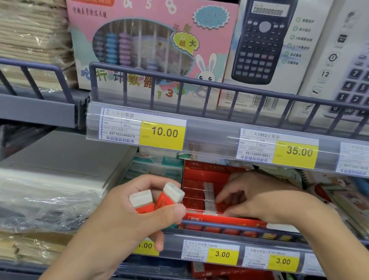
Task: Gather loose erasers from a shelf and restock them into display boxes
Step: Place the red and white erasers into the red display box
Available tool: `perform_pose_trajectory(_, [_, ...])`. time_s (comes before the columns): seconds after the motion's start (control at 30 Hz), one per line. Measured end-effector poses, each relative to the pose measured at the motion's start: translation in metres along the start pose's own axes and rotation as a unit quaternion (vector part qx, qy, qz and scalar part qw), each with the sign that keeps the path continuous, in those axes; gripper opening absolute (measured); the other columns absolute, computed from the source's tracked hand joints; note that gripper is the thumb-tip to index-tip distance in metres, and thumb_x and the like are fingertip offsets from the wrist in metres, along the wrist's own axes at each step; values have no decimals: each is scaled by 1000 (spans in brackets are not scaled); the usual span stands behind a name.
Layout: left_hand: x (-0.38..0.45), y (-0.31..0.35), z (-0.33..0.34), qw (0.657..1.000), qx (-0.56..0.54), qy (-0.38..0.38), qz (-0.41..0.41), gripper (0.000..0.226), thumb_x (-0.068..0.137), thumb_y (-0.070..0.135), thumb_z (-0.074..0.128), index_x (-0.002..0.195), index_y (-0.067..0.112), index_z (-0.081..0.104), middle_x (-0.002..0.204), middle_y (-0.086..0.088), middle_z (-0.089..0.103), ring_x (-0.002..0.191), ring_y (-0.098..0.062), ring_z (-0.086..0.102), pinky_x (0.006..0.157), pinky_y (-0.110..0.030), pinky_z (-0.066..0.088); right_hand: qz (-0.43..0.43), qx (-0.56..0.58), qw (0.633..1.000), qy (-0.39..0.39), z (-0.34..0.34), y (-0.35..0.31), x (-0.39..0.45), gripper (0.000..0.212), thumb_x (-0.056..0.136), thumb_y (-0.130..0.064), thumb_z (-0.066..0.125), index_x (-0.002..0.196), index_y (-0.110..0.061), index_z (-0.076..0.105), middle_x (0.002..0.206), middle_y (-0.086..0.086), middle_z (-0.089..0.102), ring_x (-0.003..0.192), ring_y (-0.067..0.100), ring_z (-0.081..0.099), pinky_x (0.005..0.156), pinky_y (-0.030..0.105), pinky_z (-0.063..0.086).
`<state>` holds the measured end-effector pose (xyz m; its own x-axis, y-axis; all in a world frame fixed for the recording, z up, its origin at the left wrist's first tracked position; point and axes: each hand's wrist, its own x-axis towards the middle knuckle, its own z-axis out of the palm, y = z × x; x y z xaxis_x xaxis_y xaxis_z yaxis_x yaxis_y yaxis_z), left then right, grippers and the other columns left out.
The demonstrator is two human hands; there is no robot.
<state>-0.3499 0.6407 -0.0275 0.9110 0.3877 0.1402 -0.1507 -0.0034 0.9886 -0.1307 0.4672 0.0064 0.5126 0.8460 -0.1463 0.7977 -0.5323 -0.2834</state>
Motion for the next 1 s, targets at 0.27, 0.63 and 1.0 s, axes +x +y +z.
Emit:
perform_pose_trajectory(0.27, [3, 0, 8, 999, 34, 19, 16, 49, 59, 49, 92, 100, 28, 78, 87, -4, 74, 46, -23, 51, 54, -27, 48, -46, 258, 958, 117, -5, -22, -36, 12, 91, -46, 68, 102, -51, 69, 93, -18, 74, 86, 4, 71, 83, 18, 53])
perform_pose_trajectory(0.63, [8, -6, 13, 993, 89, 63, 35, 41, 64, 53, 93, 94, 40, 70, 90, 2, 79, 47, -19, 63, 56, -25, 55, -80, 369, 921, 91, -3, -58, -38, 11, 90, -26, 72, 97, -33, 76, 77, -5, 74, 67, 9, 65, 69, 18, 49])
perform_pose_trajectory(1.0, [10, -8, -4, 992, 58, 112, 22, 39, 66, 57, 81, 96, 34, 71, 75, -12, 74, 54, -17, 61, 81, -49, 54, 66, 305, 950, -2, -7, -38, -10, 8, 86, -18, 76, 78, -18, 77, 68, -2, 72, 55, 2, 60, 54, 20, 45])
